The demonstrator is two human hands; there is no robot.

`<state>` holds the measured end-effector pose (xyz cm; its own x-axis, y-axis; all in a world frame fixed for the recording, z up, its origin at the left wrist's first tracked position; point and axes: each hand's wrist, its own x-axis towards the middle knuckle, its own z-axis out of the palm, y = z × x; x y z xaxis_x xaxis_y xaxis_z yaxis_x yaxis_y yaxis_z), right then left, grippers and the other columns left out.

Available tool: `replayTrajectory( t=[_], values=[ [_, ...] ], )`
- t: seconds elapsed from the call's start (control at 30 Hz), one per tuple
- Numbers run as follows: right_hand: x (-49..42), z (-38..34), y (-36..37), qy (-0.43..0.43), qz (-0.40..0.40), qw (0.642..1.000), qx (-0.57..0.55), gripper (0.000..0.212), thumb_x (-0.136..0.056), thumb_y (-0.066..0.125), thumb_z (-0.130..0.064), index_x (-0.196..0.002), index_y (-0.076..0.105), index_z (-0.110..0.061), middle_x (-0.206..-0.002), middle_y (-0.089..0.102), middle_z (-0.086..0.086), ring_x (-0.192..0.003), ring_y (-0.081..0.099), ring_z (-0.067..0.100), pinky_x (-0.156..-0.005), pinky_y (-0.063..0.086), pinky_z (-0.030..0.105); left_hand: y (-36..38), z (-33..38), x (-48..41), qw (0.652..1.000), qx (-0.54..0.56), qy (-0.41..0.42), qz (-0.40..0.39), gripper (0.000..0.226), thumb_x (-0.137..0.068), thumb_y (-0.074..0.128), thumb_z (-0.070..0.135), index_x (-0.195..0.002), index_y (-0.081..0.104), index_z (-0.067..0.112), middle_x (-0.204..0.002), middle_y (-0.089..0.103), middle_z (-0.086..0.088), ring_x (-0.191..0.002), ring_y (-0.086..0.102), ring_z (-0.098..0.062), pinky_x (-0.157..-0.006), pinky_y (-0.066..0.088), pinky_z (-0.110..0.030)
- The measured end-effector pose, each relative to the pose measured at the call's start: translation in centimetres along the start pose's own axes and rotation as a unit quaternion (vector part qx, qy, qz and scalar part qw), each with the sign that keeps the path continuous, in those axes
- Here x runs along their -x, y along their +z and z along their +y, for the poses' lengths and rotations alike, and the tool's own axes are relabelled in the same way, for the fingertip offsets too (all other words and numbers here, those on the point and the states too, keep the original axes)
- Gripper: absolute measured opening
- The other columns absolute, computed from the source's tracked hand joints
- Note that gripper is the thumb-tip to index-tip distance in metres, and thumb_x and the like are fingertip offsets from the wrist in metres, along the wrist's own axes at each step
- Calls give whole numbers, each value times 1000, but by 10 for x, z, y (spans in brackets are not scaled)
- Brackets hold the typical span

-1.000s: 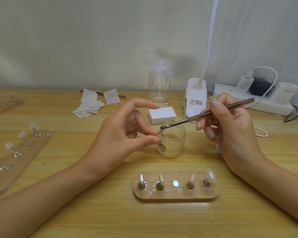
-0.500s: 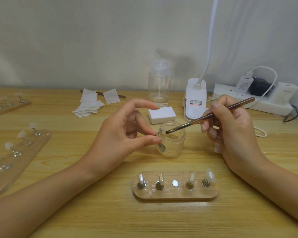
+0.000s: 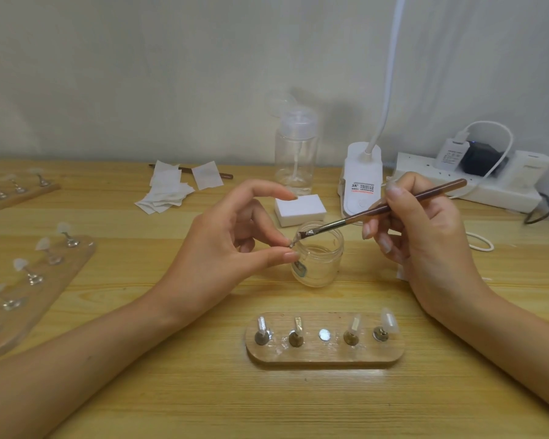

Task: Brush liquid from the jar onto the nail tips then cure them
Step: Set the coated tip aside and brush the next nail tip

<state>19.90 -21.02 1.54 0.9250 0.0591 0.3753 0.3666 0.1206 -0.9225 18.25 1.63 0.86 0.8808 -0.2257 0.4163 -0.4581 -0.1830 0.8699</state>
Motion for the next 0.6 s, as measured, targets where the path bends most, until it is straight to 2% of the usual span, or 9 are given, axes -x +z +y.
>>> replayTrajectory(
  t=[0.17, 0.33, 0.43, 0.6],
  values=[
    [0, 0, -1, 11, 36, 999, 13, 27, -101, 49, -19, -74, 44, -16, -54, 58, 3, -47, 43, 13, -41, 29, 17, 0, -1, 1, 1000, -17, 14, -3, 51, -75, 83, 15, -119, 61, 26, -76, 66, 1, -74, 66, -5, -55, 38, -34],
    [3, -4, 2, -51, 52, 997, 28, 28, -104, 42, -12, -76, 44, -15, -56, 55, -6, -49, 47, 5, -41, 33, 15, 0, 0, 1, 999, -32, 23, 0, 47, -79, 78, 11, -120, 60, 23, -79, 68, 4, -80, 68, -9, -56, 41, -25],
    [3, -6, 5, -72, 30, 996, 49, 26, -103, 43, -11, -77, 42, -10, -58, 52, -5, -50, 46, 6, -42, 33, 17, 0, -1, 1, 999, -33, 18, 8, 45, -81, 79, 7, -119, 60, 23, -80, 69, 6, -80, 68, -7, -59, 41, -27],
    [4, -7, 10, -89, -52, 990, 94, 27, -96, 49, -24, -77, 43, -6, -55, 50, 3, -48, 43, 11, -45, 34, 15, -1, -1, 1, 999, -44, 15, 14, 45, -82, 80, 4, -117, 62, 26, -83, 71, 7, -81, 69, -8, -60, 42, -27]
  ],
)
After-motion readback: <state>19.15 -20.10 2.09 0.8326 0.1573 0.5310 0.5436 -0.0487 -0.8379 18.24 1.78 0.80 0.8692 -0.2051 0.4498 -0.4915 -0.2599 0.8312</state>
